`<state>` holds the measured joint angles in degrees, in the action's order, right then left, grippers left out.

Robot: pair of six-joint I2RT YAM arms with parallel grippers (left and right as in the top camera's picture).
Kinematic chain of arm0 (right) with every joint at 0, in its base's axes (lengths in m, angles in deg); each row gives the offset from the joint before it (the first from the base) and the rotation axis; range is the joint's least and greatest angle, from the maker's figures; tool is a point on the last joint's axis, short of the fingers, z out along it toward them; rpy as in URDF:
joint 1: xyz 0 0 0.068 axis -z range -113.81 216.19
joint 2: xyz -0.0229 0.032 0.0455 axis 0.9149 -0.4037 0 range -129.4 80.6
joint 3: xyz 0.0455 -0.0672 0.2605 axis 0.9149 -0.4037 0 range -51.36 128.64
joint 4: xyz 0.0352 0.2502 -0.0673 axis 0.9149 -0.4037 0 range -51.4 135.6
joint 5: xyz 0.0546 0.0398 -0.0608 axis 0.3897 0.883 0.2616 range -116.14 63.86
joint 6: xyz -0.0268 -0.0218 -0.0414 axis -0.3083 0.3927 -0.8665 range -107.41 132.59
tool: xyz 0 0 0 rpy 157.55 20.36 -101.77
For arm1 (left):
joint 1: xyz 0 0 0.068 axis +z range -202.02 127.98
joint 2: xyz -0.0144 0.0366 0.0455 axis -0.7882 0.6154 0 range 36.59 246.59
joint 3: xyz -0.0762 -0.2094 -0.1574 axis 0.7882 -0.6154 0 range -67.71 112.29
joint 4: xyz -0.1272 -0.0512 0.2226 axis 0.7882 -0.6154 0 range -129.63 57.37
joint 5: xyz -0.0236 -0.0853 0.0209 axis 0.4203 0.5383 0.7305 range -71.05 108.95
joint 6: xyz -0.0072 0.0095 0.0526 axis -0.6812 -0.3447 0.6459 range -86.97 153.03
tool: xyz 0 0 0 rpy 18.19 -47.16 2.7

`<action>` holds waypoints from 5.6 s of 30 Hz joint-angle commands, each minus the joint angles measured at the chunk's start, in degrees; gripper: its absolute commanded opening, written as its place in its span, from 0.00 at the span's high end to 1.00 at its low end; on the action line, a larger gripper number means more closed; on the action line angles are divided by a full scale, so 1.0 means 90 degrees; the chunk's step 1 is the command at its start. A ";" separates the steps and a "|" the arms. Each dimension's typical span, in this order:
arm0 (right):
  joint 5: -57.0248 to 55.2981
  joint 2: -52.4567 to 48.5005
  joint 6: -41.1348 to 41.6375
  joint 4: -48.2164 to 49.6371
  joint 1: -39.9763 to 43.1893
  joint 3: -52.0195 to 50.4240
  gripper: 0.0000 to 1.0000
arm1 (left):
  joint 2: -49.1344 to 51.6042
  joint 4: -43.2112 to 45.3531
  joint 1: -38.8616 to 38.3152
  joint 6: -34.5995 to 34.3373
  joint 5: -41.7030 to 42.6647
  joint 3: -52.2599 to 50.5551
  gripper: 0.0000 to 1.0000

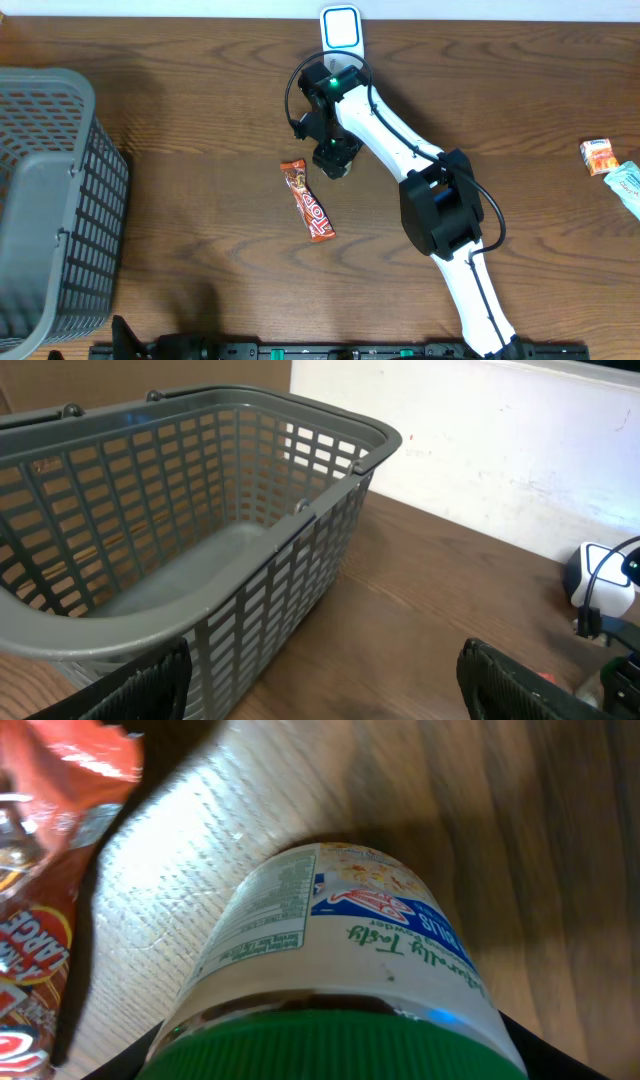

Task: Scan the item barcode
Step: 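Reach the right gripper over the green-lidded jar, then lower and close the right gripper around the jar lid, lift it, then carry the jar to the white scanner and hold it in front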

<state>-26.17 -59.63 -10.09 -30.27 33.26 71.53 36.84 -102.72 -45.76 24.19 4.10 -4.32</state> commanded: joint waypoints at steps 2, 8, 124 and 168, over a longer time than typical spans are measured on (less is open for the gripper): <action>-0.0636 -0.0015 0.1651 -0.0100 0.0036 0.0019 0.47 | -0.0007 0.0024 -0.0027 -0.0007 0.0085 -0.0007 0.15; -0.0634 -0.0015 0.3903 -0.0163 0.0056 0.0019 0.47 | -0.0007 0.0027 -0.0027 -0.0007 0.0085 -0.0007 0.15; 0.3444 0.0471 0.3631 -0.2283 0.1282 0.0483 0.50 | -0.0007 0.0019 -0.0027 -0.0007 0.0080 -0.0007 0.15; -0.1370 0.0240 0.2817 0.9301 0.1112 -0.0908 0.49 | -0.0007 0.0019 -0.0027 -0.0005 0.0080 -0.0007 0.15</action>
<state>-34.00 -56.11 16.95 48.94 43.03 65.93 36.84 -102.74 -45.76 24.19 4.10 -4.32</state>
